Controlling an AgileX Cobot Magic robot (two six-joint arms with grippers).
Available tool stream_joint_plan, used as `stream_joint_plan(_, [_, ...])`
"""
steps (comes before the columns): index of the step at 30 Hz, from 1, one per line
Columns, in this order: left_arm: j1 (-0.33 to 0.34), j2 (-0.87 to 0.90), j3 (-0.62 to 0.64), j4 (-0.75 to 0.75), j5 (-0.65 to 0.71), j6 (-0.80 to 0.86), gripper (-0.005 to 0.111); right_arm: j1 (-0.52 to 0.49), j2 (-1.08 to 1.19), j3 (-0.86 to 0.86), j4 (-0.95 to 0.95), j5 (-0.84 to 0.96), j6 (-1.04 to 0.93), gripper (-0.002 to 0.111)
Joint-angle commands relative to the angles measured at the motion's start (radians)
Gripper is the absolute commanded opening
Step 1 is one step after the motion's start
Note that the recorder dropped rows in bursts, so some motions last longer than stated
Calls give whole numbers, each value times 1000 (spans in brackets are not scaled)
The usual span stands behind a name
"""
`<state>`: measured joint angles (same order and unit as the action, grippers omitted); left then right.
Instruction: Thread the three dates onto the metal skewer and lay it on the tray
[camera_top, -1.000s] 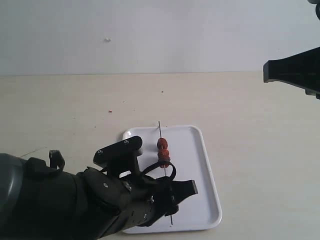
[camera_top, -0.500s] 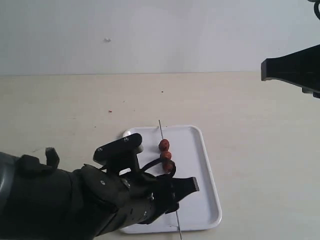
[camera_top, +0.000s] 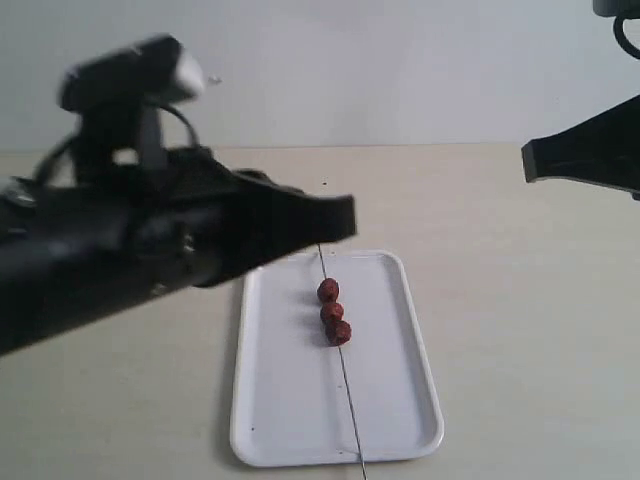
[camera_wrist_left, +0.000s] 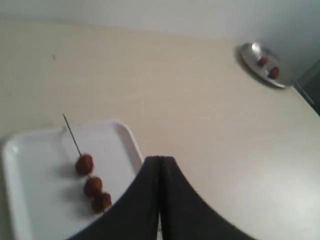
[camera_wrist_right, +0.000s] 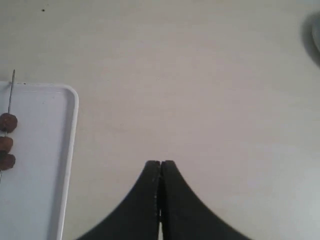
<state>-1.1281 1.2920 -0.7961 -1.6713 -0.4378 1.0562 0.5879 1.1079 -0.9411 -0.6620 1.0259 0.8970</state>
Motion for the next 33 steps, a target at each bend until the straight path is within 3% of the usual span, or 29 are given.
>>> stream_joint_plan(1, [-73,-236,92,-45,-251,196,0,0,-15,11,0,-1,-38,0])
stream_joint_plan(4, [-134,-389,170,-73,-388,270,0,0,-54,59,-26,-14,1,0])
stream_joint_plan(7, [-187,-543,261,-73,-419,274,0,0,-125,154,-59,-70,59,0])
stream_joint_plan(13, [-199,-719,369,-73,-424,278,0,0,-290,339,-42,-188,77,0])
stream_joint_plan(33, [-197,-749,347,-73,-432,338,0,0,-351,356,7,-191,99,0])
